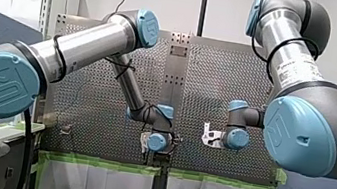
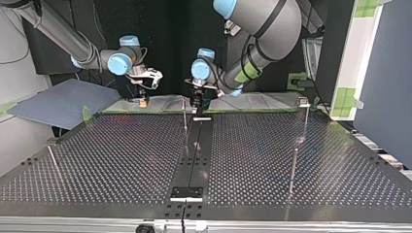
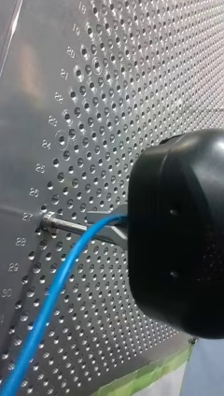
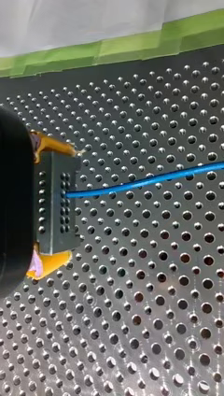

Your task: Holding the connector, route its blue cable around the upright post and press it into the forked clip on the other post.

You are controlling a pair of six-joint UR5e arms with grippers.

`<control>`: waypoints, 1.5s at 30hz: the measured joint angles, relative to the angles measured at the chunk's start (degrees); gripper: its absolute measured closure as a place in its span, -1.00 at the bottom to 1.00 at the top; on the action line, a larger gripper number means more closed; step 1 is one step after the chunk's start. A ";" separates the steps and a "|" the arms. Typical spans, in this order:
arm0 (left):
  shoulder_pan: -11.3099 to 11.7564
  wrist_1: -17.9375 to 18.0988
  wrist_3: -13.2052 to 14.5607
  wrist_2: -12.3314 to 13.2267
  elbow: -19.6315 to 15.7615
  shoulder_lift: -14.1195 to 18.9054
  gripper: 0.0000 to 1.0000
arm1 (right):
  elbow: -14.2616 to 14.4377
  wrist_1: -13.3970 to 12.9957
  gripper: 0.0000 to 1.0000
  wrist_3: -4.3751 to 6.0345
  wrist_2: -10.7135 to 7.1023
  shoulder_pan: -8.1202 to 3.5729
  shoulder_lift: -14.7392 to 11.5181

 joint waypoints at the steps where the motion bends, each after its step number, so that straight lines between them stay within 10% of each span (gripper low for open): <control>1: 0.00 0.00 0.00 0.03 0.02 0.00 1.00 | -0.01 -0.02 1.00 0.00 -0.15 -0.04 0.00; 45: 1.12 -0.72 -0.35 0.62 0.26 0.01 1.00 | -6.63 2.86 1.00 -0.24 -3.53 -1.61 2.15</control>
